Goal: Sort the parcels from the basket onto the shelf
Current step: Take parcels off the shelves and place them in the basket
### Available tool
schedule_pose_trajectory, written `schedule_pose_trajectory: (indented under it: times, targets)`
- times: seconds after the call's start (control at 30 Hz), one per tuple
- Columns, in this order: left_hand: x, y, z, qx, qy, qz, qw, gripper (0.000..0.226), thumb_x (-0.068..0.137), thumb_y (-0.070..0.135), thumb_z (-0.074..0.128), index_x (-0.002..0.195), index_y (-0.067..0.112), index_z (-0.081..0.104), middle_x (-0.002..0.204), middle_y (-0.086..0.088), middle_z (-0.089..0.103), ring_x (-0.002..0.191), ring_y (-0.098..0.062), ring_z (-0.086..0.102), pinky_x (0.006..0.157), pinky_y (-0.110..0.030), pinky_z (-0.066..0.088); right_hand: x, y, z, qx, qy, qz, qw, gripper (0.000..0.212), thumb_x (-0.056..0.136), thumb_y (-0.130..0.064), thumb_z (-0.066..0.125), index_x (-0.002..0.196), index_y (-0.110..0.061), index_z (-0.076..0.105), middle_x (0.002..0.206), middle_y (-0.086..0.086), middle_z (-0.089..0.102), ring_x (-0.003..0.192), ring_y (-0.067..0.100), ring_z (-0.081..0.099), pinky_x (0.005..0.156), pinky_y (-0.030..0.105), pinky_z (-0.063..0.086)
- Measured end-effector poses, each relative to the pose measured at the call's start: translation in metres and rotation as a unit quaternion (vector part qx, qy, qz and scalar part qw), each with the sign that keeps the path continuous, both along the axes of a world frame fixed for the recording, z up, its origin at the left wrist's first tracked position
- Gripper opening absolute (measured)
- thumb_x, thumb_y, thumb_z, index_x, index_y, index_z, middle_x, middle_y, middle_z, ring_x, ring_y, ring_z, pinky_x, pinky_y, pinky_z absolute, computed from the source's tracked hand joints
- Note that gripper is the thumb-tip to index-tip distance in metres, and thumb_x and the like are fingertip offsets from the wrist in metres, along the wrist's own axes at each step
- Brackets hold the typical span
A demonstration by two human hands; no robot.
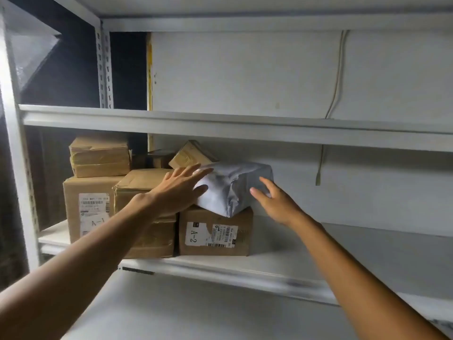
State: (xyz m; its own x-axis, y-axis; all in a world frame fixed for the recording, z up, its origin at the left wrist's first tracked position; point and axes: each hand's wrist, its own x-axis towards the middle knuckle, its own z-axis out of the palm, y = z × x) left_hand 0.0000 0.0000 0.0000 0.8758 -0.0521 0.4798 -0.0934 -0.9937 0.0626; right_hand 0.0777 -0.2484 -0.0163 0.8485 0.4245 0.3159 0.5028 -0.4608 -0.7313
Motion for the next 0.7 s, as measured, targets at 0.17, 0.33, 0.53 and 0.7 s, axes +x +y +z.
schedule_pose_trajectory:
  times: [0.17,0.33,0.53,0.7]
  targets:
    - [0.028,-0.001,-0.006,0.048,-0.027,-0.011,0.998,0.057,0.094,0.055,0.038,0.147,0.043,0.02,0.158,0.004,0.018,0.142,-0.028,0.02,0.112,-0.05,0.023,0.029,0.019,-0.006,0.064,0.058,-0.015,0.996,0.066,0.094,-0.057,0.043,0.151,-0.03,0.023,0.156,0.001,0.029,0.138,0.024,0.036,0.112,0.044,0.033]
    - [0.039,-0.011,-0.008,0.031,-0.08,-0.007,0.996,0.057,0.087,0.055,0.055,0.14,0.044,0.037,0.146,0.003,0.037,0.132,-0.029,0.03,0.103,-0.048,0.038,0.05,0.035,-0.01,0.146,0.121,0.007,0.982,0.054,0.095,-0.058,0.039,0.14,-0.027,0.042,0.14,0.001,0.048,0.121,0.021,0.05,0.095,0.037,0.045]
    - [0.053,-0.045,-0.01,0.115,-0.199,-0.086,0.969,0.046,0.086,0.029,0.068,0.131,0.029,0.056,0.13,-0.002,0.059,0.112,-0.029,0.052,0.092,-0.04,0.042,0.077,0.023,-0.001,0.224,0.195,-0.027,0.955,0.038,0.09,-0.057,0.049,0.08,-0.022,0.058,0.077,0.003,0.061,0.076,0.023,0.06,0.064,0.032,0.045]
    - [0.066,-0.053,-0.017,-0.007,-0.237,-0.104,0.966,0.039,0.082,0.026,0.073,0.121,0.021,0.066,0.135,-0.011,0.054,0.125,-0.032,0.05,0.099,-0.043,0.041,0.084,0.012,-0.002,0.208,0.218,-0.012,0.953,0.061,0.074,-0.07,0.06,0.106,-0.018,0.064,0.101,0.007,0.066,0.089,0.025,0.065,0.06,0.028,0.05]
